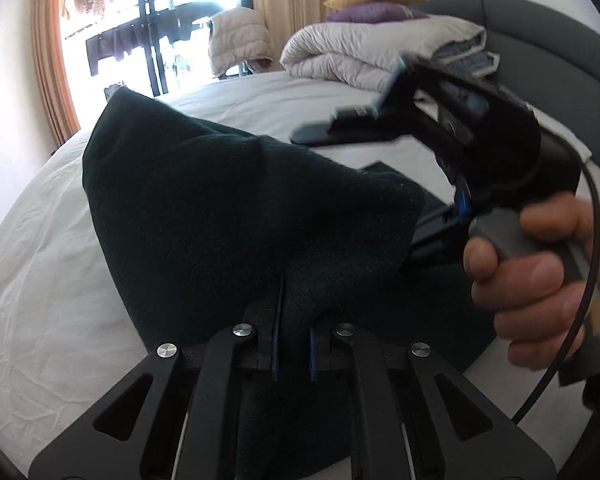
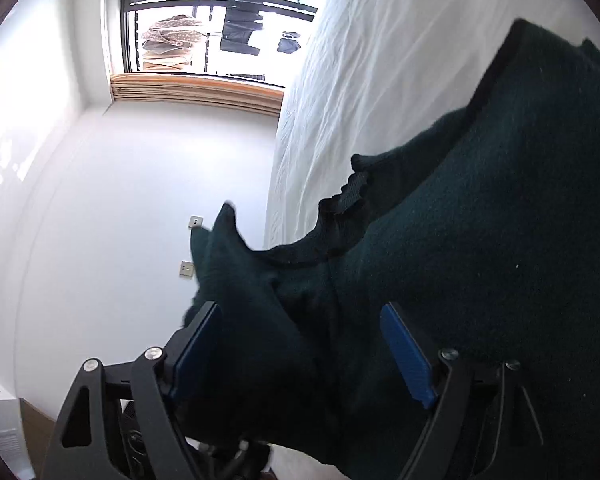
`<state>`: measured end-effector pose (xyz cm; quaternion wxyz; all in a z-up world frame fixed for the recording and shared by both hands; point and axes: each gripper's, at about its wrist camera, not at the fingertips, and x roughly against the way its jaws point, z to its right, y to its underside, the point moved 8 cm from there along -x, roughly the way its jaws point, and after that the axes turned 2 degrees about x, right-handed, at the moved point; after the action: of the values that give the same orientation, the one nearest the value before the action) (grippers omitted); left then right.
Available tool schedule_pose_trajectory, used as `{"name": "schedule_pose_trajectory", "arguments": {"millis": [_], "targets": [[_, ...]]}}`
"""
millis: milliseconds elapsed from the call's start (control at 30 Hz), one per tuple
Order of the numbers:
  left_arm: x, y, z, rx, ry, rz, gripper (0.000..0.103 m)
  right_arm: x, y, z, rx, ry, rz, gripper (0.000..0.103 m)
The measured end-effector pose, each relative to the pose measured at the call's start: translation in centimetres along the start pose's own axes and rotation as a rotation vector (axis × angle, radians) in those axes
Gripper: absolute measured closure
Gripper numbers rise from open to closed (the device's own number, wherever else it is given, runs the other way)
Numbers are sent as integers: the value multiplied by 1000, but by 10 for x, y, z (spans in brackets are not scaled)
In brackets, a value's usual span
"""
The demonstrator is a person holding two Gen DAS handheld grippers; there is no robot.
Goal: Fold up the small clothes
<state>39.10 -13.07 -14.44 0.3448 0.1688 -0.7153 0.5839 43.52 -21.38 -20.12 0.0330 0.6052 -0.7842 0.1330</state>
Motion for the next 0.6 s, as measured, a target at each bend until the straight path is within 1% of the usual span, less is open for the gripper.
{"name": "schedule_pose_trajectory", "arguments": {"millis": [67, 100, 167, 200, 300, 400, 433, 500, 533, 600], "targets": [[-14, 13, 15, -53, 4, -42, 94, -3, 1, 2, 4, -10, -18, 17], [-18, 18, 20, -68, 6, -48, 94, -4, 1, 3, 1, -11, -23, 15], [-21, 19, 25, -93, -5, -47, 94, -4, -2, 2, -1, -20, -24, 15], [-22, 18, 26, -93, -2, -46, 94, -4, -4, 2, 2, -11, -27, 15], [-19, 16, 23, -95, -3, -28, 94, -11, -8, 4, 13, 64, -58, 15], [-19, 17, 28, -101, -11, -7, 95, -20, -16, 1, 48, 132, -98, 15], [-21, 18, 28, -103, -13, -2, 95, -24, -18, 1, 62, 162, -117, 17], [-18, 26, 22, -96, -9, 4, 95, -34, -19, 6, 100, 242, -169, 24], [-16, 31, 17, -91, -8, 8, 95, -44, -23, 6, 119, 274, -197, 25], [-19, 29, 19, -84, -5, 15, 95, -55, -25, 0, 174, 318, -250, 27]]}}
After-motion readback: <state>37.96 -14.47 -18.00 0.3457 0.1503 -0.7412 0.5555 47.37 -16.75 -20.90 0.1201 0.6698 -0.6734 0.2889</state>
